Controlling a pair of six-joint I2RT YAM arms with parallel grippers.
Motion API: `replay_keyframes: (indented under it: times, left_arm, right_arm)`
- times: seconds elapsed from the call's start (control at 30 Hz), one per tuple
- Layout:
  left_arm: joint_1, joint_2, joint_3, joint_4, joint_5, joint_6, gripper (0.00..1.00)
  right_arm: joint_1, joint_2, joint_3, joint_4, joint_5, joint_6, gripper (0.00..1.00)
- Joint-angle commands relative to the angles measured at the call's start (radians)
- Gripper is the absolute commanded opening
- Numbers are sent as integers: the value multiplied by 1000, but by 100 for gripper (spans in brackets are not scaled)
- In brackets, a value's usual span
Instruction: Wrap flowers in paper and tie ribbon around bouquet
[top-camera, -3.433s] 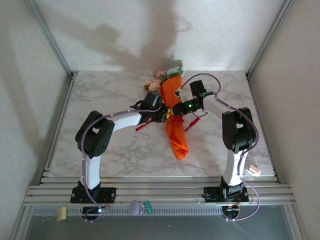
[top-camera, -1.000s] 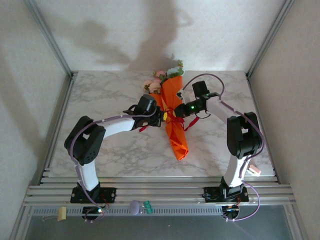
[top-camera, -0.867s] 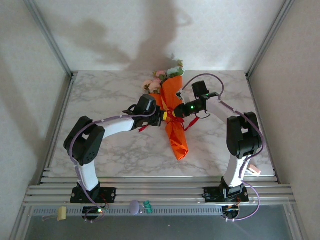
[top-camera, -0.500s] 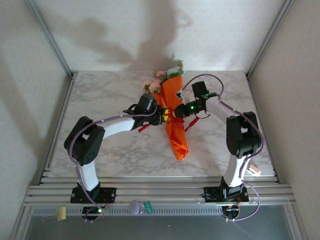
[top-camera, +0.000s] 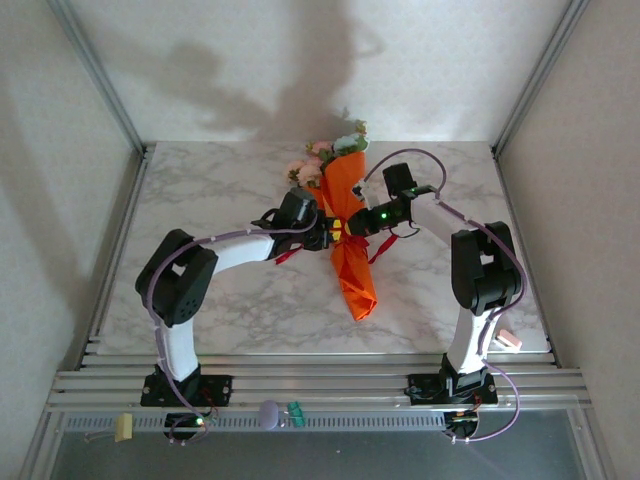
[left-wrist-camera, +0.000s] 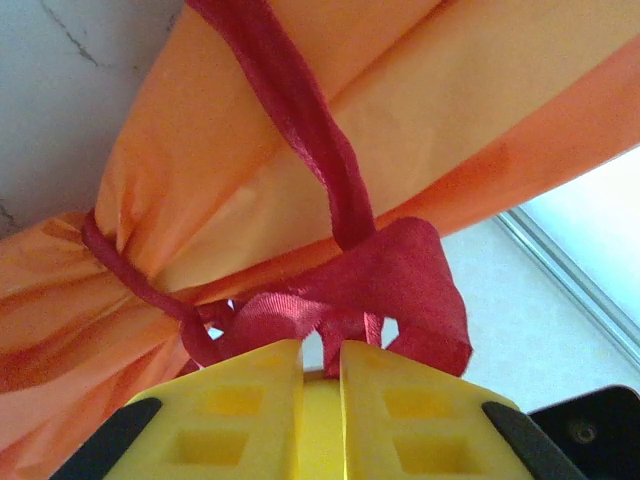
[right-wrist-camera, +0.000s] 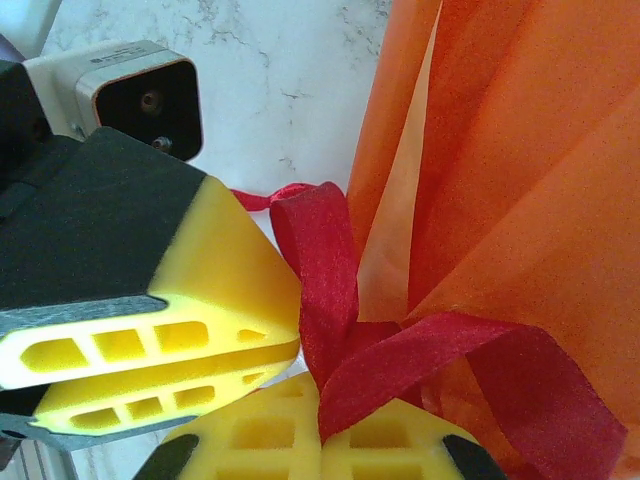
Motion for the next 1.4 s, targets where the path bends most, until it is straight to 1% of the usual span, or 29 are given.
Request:
replay_keyframes:
  times: [0.0, 0.27, 0.8, 1.07, 1.37]
  left_arm:
    - [-8, 24, 33, 31, 19, -18, 18]
    - [-8, 51, 58, 34, 11, -27, 24]
    - [-11, 86, 62, 63, 9, -56, 22]
    - [-11, 79, 61, 63, 3, -70, 25]
    - [-14, 88, 53, 107, 2, -107, 24]
  right_arm:
    - [-9, 8, 32, 3, -11, -6, 0]
    - [-14, 14, 44, -2, -19, -10, 0]
    - [-14, 11, 33, 7, -26, -6, 0]
    - [-14, 5, 24, 9, -28, -5, 0]
    - [-14, 8, 25, 9, -31, -4, 0]
